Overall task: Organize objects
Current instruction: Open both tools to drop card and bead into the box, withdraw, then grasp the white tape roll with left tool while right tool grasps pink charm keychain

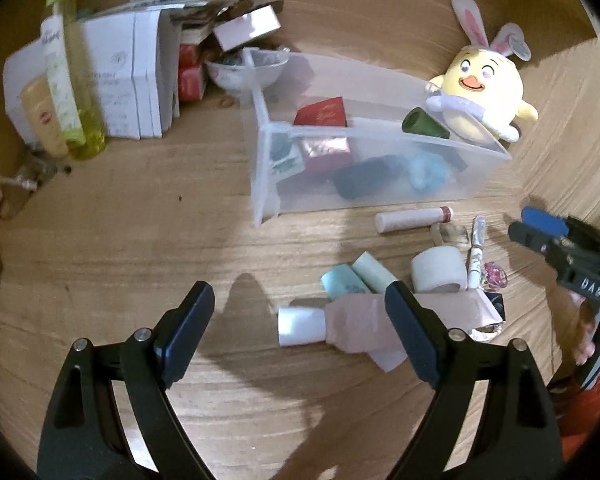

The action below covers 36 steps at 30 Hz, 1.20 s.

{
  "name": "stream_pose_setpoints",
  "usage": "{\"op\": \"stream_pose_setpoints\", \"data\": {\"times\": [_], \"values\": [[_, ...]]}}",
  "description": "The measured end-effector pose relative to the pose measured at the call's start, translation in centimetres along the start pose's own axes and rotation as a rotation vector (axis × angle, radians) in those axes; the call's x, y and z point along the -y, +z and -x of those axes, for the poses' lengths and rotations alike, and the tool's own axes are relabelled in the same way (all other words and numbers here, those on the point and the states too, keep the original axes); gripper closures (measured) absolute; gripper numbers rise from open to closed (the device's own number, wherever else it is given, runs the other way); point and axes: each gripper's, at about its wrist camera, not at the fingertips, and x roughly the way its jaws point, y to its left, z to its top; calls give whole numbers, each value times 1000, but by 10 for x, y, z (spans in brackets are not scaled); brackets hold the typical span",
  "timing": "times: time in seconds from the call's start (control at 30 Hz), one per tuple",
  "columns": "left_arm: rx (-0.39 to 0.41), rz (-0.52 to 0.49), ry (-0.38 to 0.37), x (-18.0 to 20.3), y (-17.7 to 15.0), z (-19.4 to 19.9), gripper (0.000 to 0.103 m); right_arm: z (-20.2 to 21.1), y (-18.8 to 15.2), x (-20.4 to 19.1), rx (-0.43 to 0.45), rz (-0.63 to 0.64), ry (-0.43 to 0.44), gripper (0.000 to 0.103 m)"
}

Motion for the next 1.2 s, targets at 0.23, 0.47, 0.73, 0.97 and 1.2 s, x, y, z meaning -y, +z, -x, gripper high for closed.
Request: {"op": "stream_pose_setpoints", "data": {"times": [0.23,0.47,0.73,0.97,1.2], "values": [[-25,26,-52,-2,-8,-4,31,-6,-17,-1,-44,-32,21,53],[-19,38,-113,0,-13,-2,51,-13,-27,-8,-80,-27,20,53],[-8,57,-113,-4,-20,6,66,-20,-32,-28,-83,37,-10,61],[8,58,-85,-5,-27,17,70,-19,-33,-27,-70,30,-8,78],[48,69,-91,-5,-23,31,73,-10,-29,-16,-36,-25,-3,78]]}}
